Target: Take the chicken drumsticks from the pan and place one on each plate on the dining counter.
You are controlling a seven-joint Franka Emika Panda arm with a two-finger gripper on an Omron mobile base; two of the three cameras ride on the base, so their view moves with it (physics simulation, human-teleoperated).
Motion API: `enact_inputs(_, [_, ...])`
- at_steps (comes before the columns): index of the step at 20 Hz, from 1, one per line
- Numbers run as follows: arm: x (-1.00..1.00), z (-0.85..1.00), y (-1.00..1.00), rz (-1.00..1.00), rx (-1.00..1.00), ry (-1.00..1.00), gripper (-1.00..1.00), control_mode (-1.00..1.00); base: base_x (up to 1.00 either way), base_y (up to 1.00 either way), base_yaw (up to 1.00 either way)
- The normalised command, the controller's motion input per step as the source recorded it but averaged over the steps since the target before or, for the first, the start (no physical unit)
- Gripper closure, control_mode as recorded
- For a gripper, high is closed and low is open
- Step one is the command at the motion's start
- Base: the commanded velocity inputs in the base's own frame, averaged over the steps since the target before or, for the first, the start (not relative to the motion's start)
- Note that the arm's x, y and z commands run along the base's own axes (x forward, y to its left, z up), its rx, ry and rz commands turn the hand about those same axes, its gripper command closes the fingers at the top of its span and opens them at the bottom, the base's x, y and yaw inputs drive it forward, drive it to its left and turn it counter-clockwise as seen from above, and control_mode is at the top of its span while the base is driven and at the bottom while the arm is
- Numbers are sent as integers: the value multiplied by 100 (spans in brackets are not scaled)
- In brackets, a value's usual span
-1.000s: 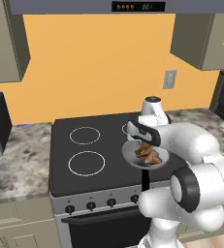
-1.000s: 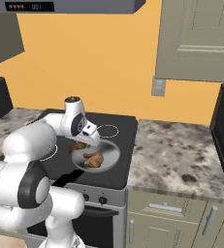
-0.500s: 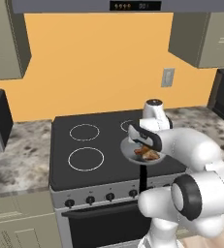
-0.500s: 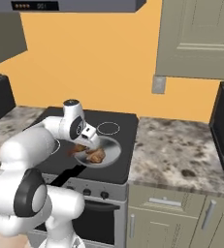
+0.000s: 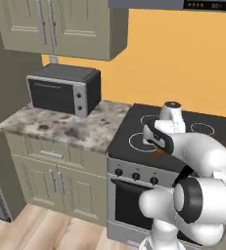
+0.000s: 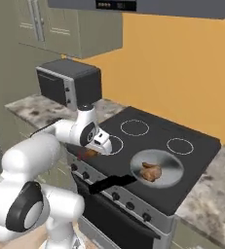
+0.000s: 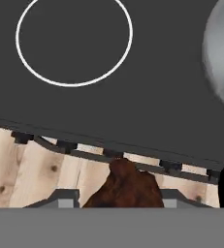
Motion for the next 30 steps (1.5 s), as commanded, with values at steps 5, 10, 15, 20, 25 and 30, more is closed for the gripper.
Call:
enact_inputs(5, [0, 0, 0, 0, 0, 0, 100, 100, -9, 0, 100])
enact_inputs(10, [0, 0, 0, 0, 0, 0, 100, 100, -2, 0, 100])
enact_inputs(15, [0, 0, 0, 0, 0, 0, 100, 100, -2, 0, 100])
enact_inputs(20, [0, 0, 0, 0, 0, 0, 100, 100, 0, 0, 100])
enact_inputs(25, [0, 0, 0, 0, 0, 0, 100, 100, 46, -6, 79])
enact_inputs(30, [0, 0, 0, 0, 0, 0, 100, 100, 100, -10, 5])
